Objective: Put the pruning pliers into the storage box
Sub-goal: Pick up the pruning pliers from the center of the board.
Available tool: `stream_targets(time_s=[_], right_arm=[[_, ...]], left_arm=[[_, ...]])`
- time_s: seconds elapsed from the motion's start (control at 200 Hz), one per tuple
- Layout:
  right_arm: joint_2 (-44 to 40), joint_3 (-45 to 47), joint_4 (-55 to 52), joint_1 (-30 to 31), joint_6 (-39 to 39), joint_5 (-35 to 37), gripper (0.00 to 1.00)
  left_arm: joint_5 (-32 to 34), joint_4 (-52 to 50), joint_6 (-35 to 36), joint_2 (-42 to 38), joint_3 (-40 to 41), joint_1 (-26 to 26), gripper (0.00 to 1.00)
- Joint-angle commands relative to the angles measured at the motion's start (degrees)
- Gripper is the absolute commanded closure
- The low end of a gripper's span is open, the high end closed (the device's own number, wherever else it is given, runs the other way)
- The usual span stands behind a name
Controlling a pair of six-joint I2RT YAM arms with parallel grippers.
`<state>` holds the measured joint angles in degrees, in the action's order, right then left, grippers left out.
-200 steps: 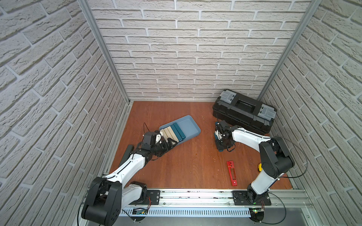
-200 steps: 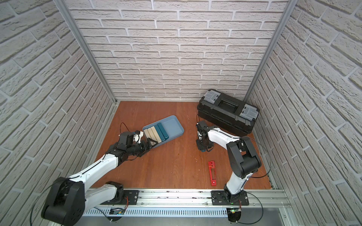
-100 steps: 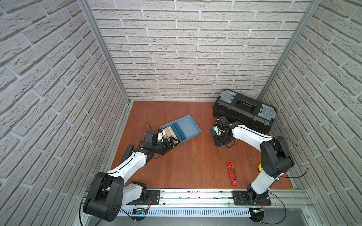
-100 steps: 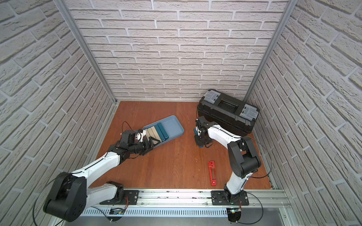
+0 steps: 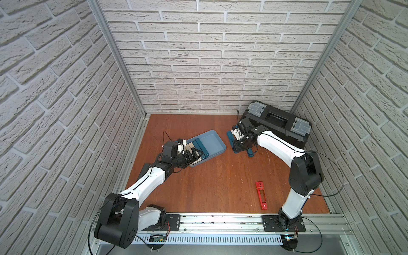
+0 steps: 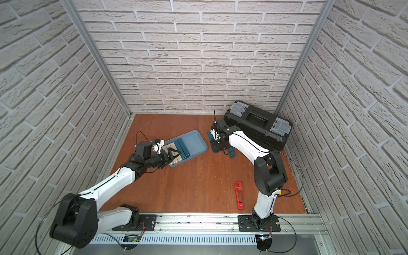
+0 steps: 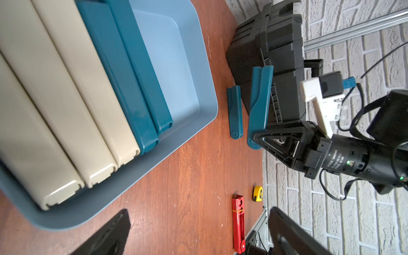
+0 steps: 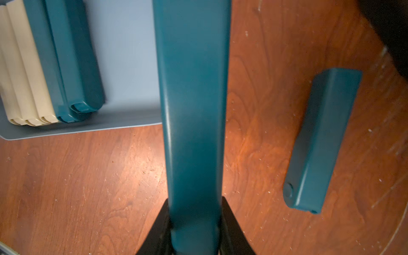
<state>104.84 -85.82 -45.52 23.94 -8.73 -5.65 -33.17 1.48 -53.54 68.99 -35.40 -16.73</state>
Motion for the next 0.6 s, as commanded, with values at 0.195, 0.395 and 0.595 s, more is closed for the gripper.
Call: stream_targets(time_s=[0.195, 0.395, 0.595], right_arm=[[7.78, -11.78, -2.97, 3.9, 2.24, -3.11, 0.87], [13.9, -18.56, -4.19, 5.06, 3.1, -5.0, 0.86], [19.52, -24.97, -5.56, 6.1, 3.58, -6.82, 0.86]], left_arm=[[2.41, 0.02, 2.11, 2.43, -2.22, 3.26, 0.02], [1.36, 0.55, 2.56, 4.25, -3.17, 6.89, 0.02], [0.32, 0.64, 3.33, 6.54, -4.26, 9.56, 0.02]])
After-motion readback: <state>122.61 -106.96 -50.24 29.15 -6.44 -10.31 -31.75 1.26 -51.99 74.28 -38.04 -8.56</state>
